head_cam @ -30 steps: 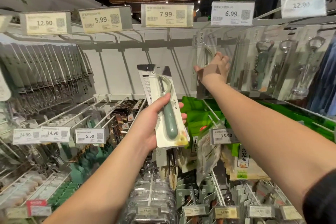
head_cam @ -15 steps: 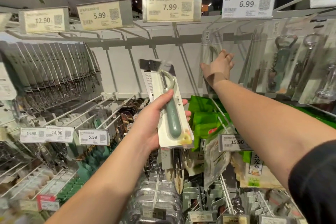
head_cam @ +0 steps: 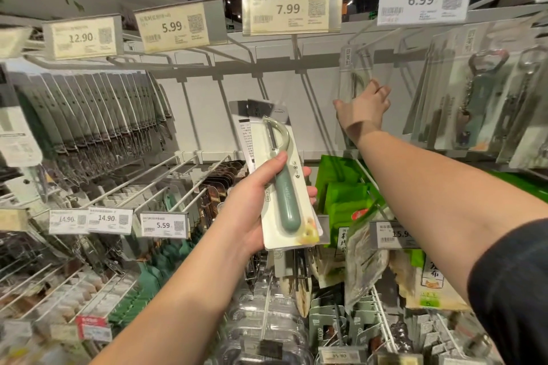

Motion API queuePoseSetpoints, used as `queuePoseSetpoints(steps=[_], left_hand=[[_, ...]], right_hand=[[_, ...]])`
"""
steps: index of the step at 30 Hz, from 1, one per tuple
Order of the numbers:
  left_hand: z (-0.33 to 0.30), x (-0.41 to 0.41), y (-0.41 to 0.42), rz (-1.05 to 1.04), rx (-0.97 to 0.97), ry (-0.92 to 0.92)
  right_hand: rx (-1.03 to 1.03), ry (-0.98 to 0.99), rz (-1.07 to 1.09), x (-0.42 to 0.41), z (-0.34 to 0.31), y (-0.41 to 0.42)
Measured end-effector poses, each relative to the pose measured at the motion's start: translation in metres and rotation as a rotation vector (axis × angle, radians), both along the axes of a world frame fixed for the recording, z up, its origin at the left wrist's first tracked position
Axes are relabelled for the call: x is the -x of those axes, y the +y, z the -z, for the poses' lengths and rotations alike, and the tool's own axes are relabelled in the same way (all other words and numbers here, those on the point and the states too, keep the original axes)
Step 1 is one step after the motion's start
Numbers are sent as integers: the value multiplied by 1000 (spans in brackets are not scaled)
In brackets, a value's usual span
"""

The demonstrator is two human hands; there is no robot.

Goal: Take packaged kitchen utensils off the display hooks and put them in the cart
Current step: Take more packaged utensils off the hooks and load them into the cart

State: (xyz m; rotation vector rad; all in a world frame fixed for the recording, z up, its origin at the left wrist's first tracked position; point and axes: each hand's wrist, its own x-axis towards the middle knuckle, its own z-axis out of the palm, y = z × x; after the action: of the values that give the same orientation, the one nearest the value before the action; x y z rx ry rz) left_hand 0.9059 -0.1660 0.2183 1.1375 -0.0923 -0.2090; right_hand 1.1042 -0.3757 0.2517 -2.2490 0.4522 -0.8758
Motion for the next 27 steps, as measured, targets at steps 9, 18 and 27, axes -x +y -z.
queuePoseSetpoints(steps=[9, 18, 27], left_hand=[[1, 15, 11, 41, 25, -10], [19, 44, 20, 101, 37, -1], [51, 75, 15, 117, -152, -69]], right_hand=[[-183, 62, -13, 23, -2, 2], [-300, 94, -499, 147, 4, 45], [-273, 379, -753, 266, 39, 76]])
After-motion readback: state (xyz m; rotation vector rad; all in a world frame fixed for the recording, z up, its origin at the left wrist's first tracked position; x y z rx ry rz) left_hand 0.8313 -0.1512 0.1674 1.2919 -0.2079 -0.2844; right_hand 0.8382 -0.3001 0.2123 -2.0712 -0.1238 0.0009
